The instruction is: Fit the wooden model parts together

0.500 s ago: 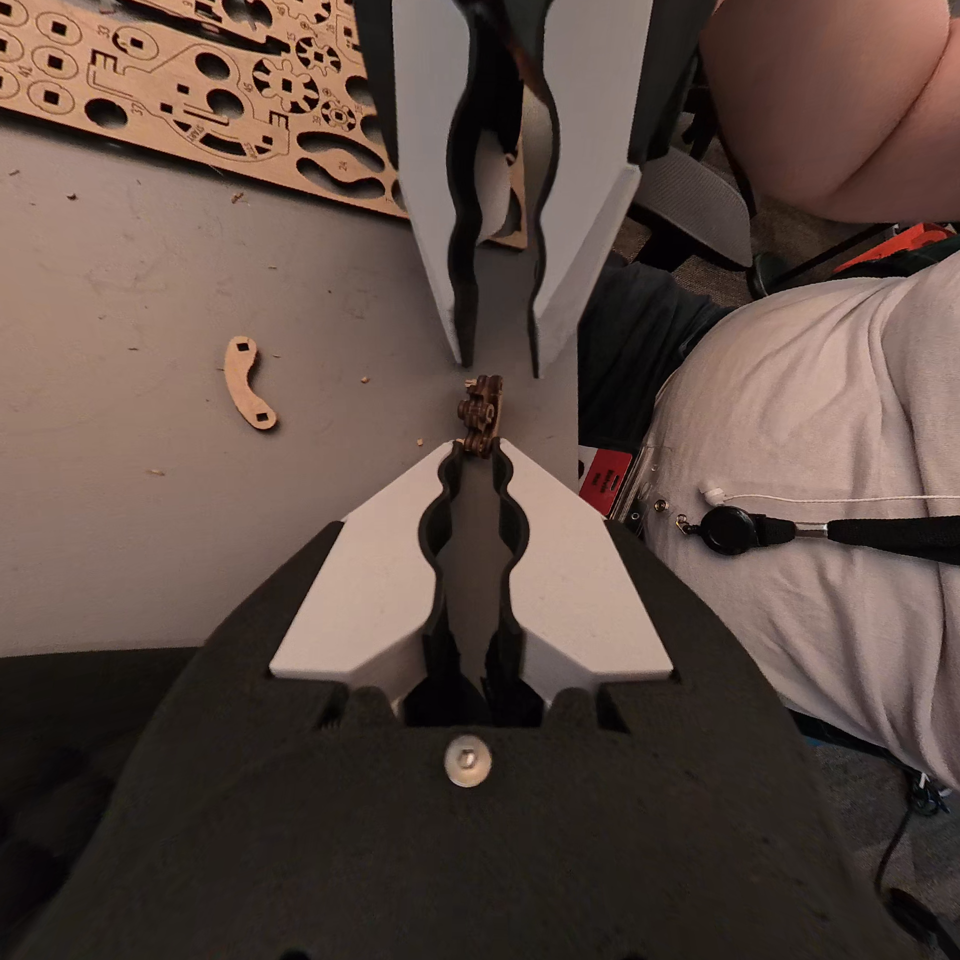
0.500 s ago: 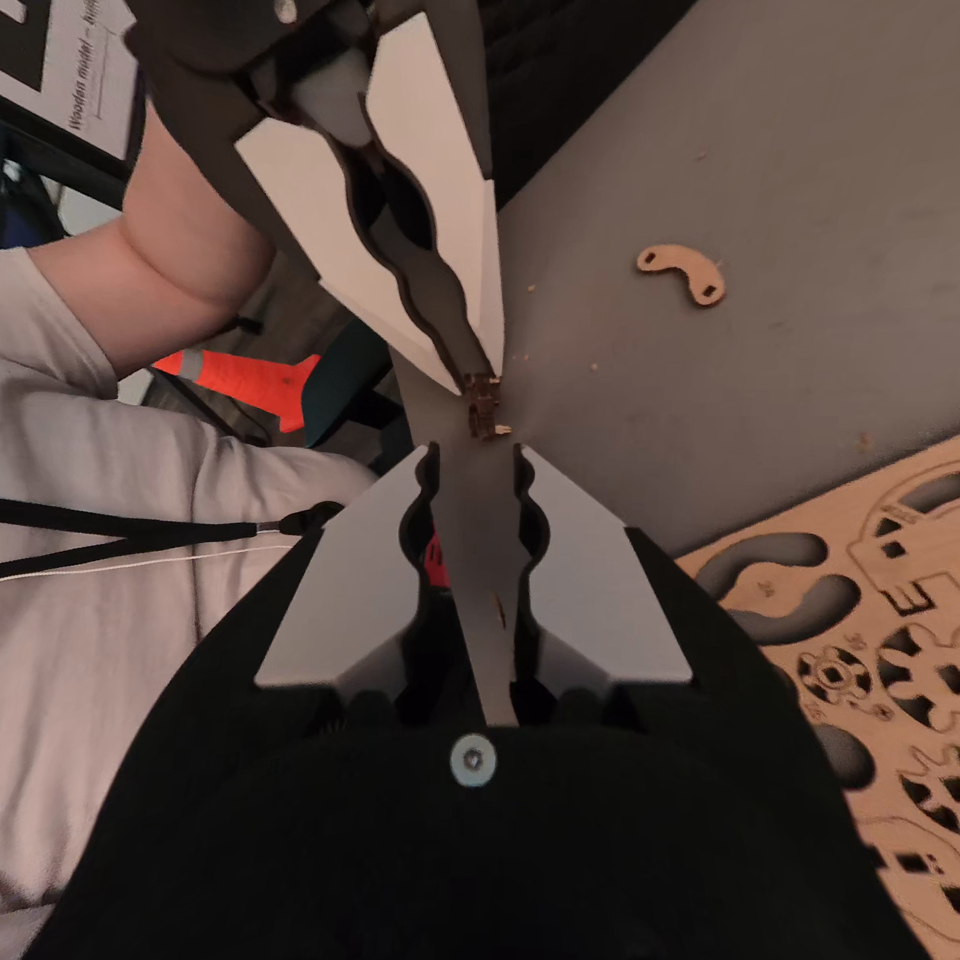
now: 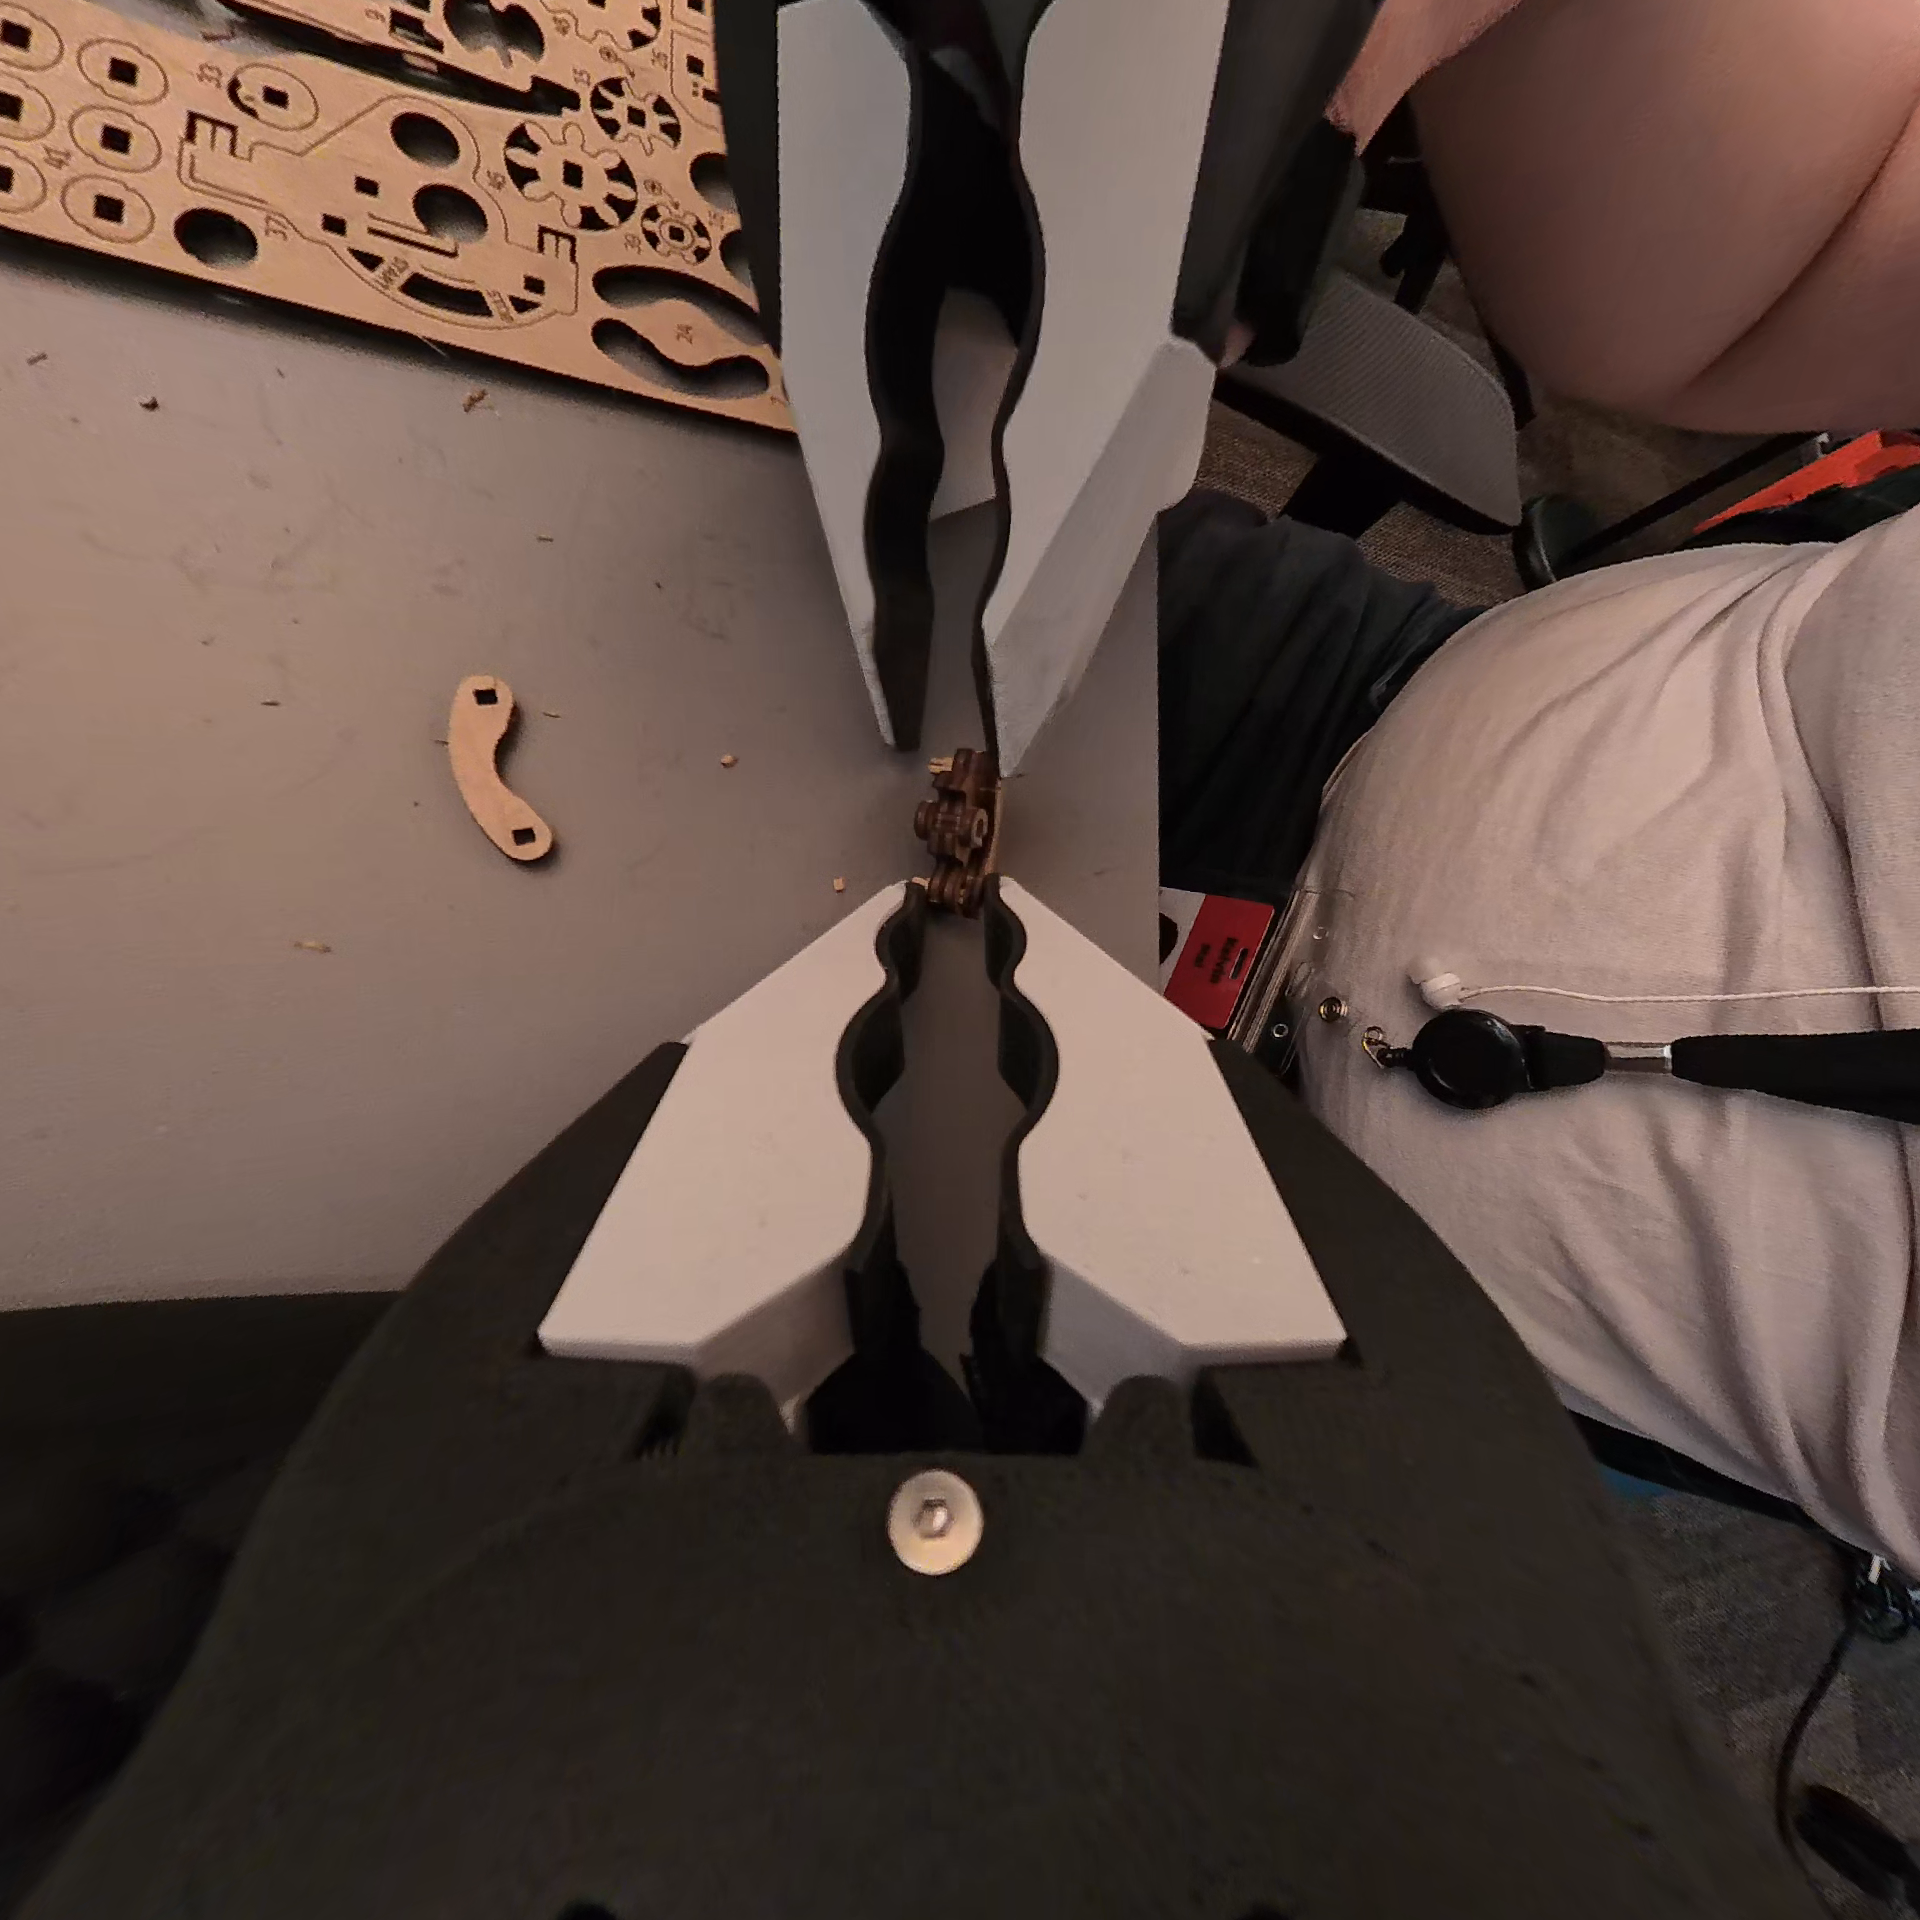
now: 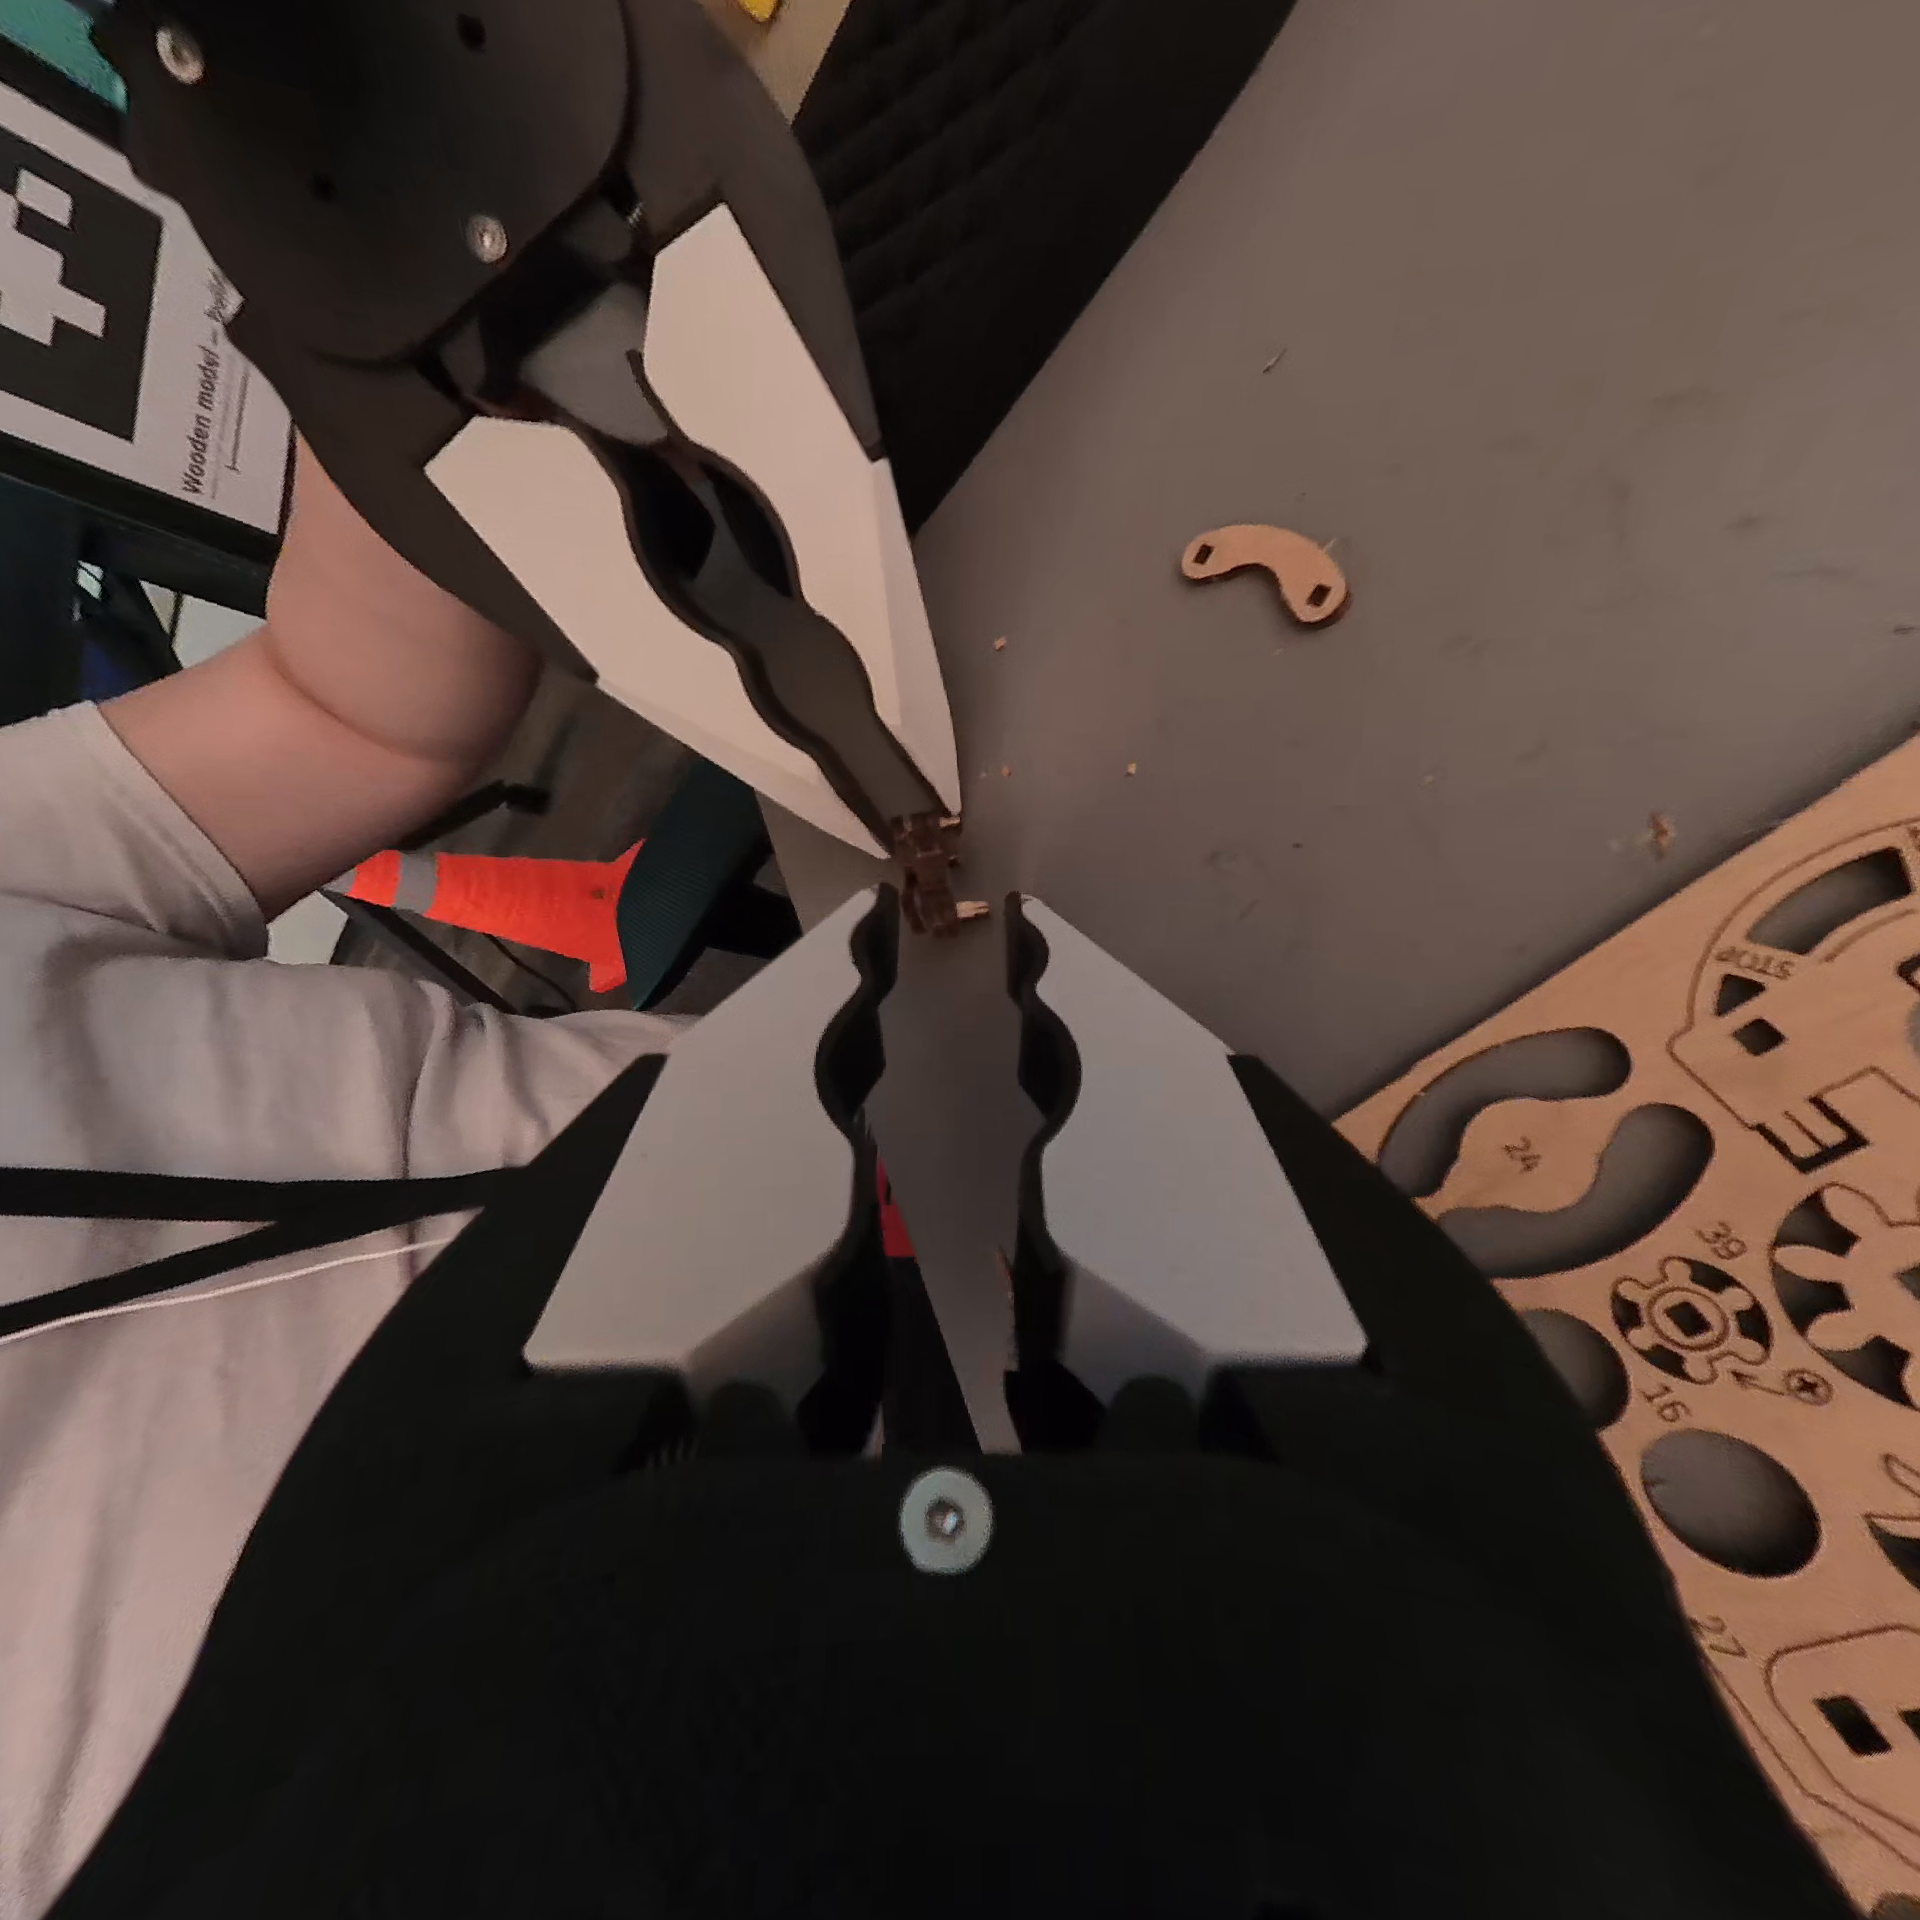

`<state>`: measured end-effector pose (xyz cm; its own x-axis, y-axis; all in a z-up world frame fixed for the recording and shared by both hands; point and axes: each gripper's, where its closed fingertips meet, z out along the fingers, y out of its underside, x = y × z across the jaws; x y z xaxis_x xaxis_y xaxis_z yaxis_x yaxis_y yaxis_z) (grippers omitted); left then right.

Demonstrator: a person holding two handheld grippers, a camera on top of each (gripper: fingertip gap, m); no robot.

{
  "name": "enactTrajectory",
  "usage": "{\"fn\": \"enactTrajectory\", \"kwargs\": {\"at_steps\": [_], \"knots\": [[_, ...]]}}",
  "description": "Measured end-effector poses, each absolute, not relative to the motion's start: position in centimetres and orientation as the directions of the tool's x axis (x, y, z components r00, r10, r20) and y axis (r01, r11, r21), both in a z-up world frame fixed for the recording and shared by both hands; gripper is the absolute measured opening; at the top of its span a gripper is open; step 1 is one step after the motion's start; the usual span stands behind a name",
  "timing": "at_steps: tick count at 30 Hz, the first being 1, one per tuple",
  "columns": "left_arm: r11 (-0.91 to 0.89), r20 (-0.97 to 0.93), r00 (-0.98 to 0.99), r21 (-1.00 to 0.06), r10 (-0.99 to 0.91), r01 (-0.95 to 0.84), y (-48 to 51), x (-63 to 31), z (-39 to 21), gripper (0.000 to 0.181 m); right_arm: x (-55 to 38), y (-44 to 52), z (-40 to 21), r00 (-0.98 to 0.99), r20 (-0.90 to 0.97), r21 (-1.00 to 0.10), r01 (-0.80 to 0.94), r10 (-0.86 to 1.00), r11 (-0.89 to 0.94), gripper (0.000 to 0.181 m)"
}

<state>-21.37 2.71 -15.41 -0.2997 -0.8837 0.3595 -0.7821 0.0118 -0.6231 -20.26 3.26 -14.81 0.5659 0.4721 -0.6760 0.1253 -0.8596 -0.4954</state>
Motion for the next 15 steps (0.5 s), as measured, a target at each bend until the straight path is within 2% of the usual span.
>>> {"fn": "enactTrajectory", "kwargs": {"at_steps": [15], "knots": [[0.006, 0.368, -0.296, -0.619, -0.881, -0.785, 2.73, -21.38, -15.39, 0.008, -19.92, 3.54, -14.64, 0.572, -0.668, -0.512, 0.112, 0.477, -0.852, 0.015]]}}
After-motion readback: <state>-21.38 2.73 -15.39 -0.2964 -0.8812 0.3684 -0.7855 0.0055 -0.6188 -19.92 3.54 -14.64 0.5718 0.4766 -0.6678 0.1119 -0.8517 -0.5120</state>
